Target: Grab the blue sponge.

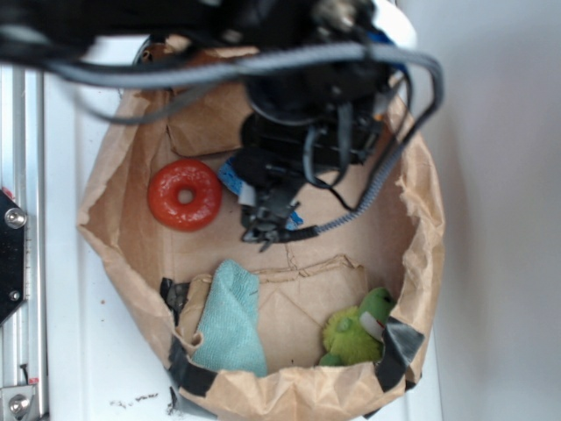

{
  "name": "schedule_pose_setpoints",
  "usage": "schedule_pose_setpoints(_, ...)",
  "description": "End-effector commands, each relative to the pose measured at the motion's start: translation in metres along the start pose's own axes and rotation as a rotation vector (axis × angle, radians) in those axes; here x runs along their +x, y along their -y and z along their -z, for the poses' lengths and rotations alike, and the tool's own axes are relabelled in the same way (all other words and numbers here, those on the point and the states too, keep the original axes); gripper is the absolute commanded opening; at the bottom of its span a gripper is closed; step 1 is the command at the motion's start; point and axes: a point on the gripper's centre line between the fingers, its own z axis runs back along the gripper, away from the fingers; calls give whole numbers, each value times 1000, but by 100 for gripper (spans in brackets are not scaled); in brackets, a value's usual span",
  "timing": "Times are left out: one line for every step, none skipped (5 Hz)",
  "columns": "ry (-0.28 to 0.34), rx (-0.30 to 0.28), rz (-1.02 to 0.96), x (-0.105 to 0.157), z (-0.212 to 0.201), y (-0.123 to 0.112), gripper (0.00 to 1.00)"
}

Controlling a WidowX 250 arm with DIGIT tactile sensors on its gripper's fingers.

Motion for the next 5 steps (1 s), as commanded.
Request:
schedule_pose_setpoints(76, 41, 8, 12, -48, 25, 36)
schedule_pose_setpoints(75, 57, 19, 9, -35, 11, 100)
schedule_pose_setpoints(87, 44, 69, 11, -19, 4, 100)
schedule_pose_setpoints(70, 75, 181, 15, 15, 1, 100)
schedule_pose_setpoints(36, 94, 223, 14, 40, -7, 100)
